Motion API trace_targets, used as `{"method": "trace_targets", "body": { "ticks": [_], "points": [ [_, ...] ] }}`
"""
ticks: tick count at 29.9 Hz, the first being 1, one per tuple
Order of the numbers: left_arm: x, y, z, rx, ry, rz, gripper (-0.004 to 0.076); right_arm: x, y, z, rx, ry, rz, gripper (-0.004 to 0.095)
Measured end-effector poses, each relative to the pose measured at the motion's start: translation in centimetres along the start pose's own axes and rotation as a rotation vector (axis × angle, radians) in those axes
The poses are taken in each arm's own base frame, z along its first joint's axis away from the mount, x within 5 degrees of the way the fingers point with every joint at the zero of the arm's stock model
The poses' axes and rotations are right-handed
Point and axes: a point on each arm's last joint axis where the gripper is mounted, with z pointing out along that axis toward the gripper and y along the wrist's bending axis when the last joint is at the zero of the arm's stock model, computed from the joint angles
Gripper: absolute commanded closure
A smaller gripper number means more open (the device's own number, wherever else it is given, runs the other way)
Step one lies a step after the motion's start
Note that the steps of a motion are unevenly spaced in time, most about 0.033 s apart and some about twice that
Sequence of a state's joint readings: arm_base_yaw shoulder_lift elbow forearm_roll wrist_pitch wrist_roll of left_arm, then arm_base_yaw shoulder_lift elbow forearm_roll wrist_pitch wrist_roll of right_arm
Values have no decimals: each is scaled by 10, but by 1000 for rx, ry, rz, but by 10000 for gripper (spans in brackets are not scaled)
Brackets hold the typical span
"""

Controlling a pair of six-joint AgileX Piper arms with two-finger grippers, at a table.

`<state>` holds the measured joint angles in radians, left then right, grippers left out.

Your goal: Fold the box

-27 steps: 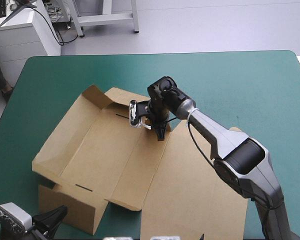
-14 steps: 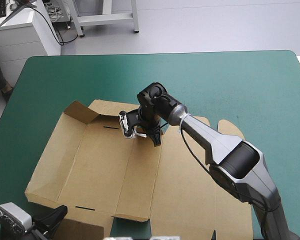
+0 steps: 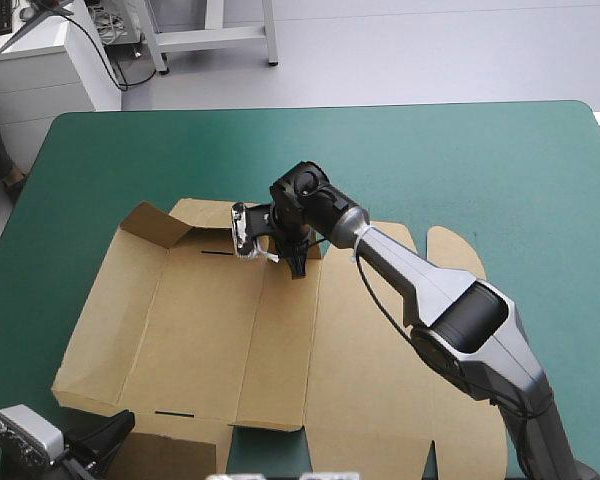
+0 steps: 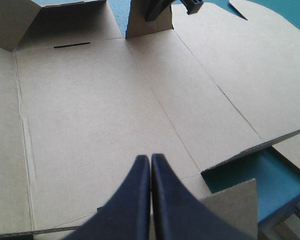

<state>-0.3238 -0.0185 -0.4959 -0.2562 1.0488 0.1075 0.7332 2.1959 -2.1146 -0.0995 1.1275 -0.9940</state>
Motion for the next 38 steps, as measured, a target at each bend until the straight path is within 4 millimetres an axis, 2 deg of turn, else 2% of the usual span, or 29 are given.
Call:
{"method": "trace_targets", "body": {
  "ticks": [11,15,18,20,22,23,26,31,35,38],
  "points": [
    [0,0,0,0,0,0,732,-2,-25,-66,132,-36,261,397],
    [0,0,0,0,0,0,732,8,-30,-107,239,-27,364,434],
    [0,0,0,0,0,0,732,19,-32,-149,351,-39,471,535],
    [0,0,0,0,0,0,732,27,-30,-184,419,-76,547,670],
    [0,0,0,0,0,0,732,36,-24,-222,480,-135,619,845],
    [0,0,0,0,-1,0,732,40,-19,-241,503,-169,657,914],
    [-1,0,0,-2,-15,0,732,57,0,-291,555,-258,750,927],
    [-6,1,0,-7,-68,0,732,93,49,-352,592,-349,878,926],
    [-8,1,0,-8,-86,-1,732,125,100,-371,576,-364,949,925],
    [-8,1,0,-8,-90,-1,732,149,142,-369,547,-352,1004,925]
  ]
}}
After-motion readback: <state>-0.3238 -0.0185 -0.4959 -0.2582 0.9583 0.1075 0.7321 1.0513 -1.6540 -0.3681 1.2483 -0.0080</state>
